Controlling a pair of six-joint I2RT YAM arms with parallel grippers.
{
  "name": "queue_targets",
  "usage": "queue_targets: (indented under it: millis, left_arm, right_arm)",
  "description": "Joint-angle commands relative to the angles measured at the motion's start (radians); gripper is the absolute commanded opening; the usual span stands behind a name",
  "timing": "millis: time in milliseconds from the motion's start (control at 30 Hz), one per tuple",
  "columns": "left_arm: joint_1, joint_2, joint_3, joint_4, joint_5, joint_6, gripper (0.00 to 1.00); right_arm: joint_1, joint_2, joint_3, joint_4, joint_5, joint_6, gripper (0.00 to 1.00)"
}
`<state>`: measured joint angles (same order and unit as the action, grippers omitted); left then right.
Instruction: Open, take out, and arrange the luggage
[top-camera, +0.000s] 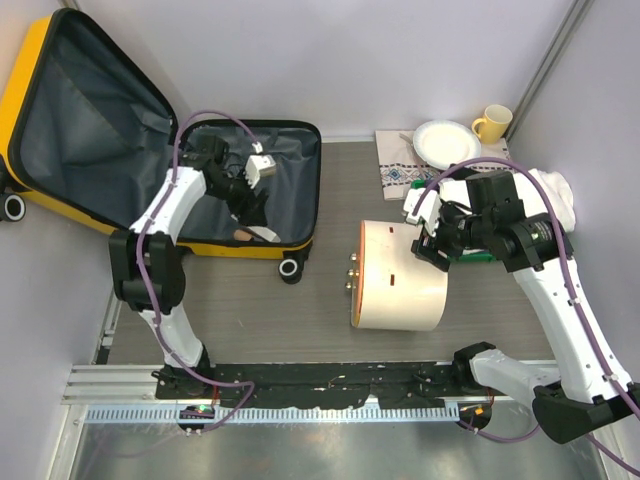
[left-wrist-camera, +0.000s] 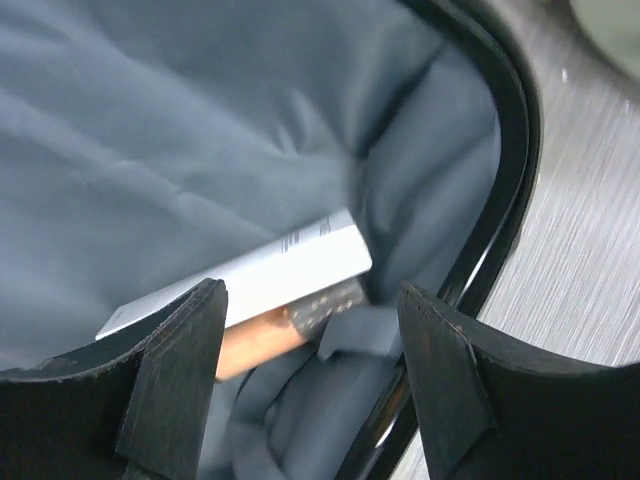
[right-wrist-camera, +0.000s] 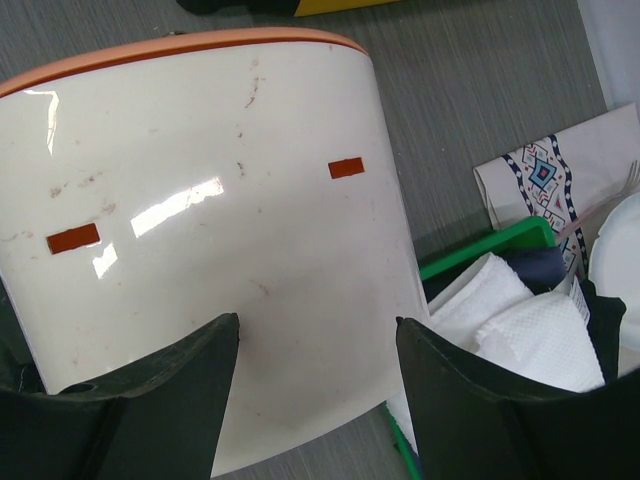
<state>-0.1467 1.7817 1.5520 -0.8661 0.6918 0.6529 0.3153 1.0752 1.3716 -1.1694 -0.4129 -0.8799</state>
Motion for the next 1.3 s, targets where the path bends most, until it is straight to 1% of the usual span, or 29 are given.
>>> queue_targets:
  millis: [0,100,133,167,200,233,267,300,333,367,400,433,533,700,867,967,1067,1167,1267]
  left_arm:
    - [0.032,0.009,0.109,-0.370,0.202,0.543,0.74]
    - [-0.025,-0.034,0.047,-0.346,0.309,0.539,0.75]
    - [-0.078,-0.047,-0.002,-0.305,0.324,0.516,0.75]
    - [-0.105,-0.066,-0.036,-0.262,0.345,0.423,0.75]
    - [-0.129,-0.109,-0.076,-0.201,0.379,0.368,0.74]
    - [-0.187,-0.138,-0.167,-0.048,0.406,0.302,0.73]
    - [-0.220,-0.165,-0.215,0.043,0.410,0.244,0.72]
    - [-0.256,-0.191,-0.268,0.149,0.402,0.112,0.71]
    - [-0.322,-0.233,-0.355,0.346,0.382,0.059,0.71]
    - [-0.355,-0.245,-0.389,0.437,0.371,0.013,0.70]
    - [-0.382,-0.254,-0.417,0.523,0.359,-0.095,0.67]
    - [-0.431,-0.246,-0.438,0.621,0.342,-0.120,0.66]
    - [-0.491,-0.210,-0.441,0.715,0.307,-0.200,0.62]
    - [-0.544,-0.189,-0.449,0.783,0.259,-0.223,0.57]
    - [-0.571,-0.168,-0.458,0.811,0.252,-0.230,0.50]
    - [-0.570,-0.165,-0.466,0.803,0.262,-0.217,0.47]
    - [-0.571,-0.168,-0.472,0.759,0.261,-0.174,0.46]
    - [-0.570,-0.171,-0.478,0.754,0.261,-0.170,0.46]
    - [-0.571,-0.160,-0.474,0.756,0.272,-0.187,0.43]
  right_arm:
    - [0.002,0.068,-0.066,-0.250,0.112,-0.011,0.71]
    - [-0.001,0.072,-0.069,-0.256,0.106,-0.007,0.70]
    - [0.001,0.072,-0.071,-0.257,0.106,-0.005,0.71]
    - [0.001,0.074,-0.069,-0.257,0.105,-0.005,0.71]
    - [0.001,0.077,-0.069,-0.253,0.106,-0.004,0.70]
    - [0.001,0.078,-0.069,-0.253,0.106,-0.005,0.71]
    - [-0.001,0.080,-0.069,-0.251,0.106,-0.005,0.70]
    - [0.001,0.080,-0.072,-0.253,0.106,-0.007,0.71]
    - [0.001,0.083,-0.074,-0.253,0.105,-0.016,0.71]
    - [0.001,0.084,-0.075,-0.257,0.102,-0.021,0.71]
    - [0.001,0.085,-0.077,-0.256,0.103,-0.022,0.71]
    - [0.001,0.086,-0.075,-0.257,0.103,-0.033,0.71]
    - [0.001,0.081,-0.078,-0.260,0.108,-0.042,0.71]
    - [0.001,0.074,-0.094,-0.262,0.098,-0.048,0.71]
    - [0.001,0.068,-0.100,-0.260,0.095,-0.047,0.71]
    - [0.001,0.066,-0.101,-0.259,0.097,-0.047,0.71]
    - [0.001,0.066,-0.095,-0.257,0.100,-0.047,0.71]
    - [0.001,0.066,-0.097,-0.256,0.100,-0.042,0.71]
    - [0.001,0.066,-0.100,-0.256,0.098,-0.039,0.71]
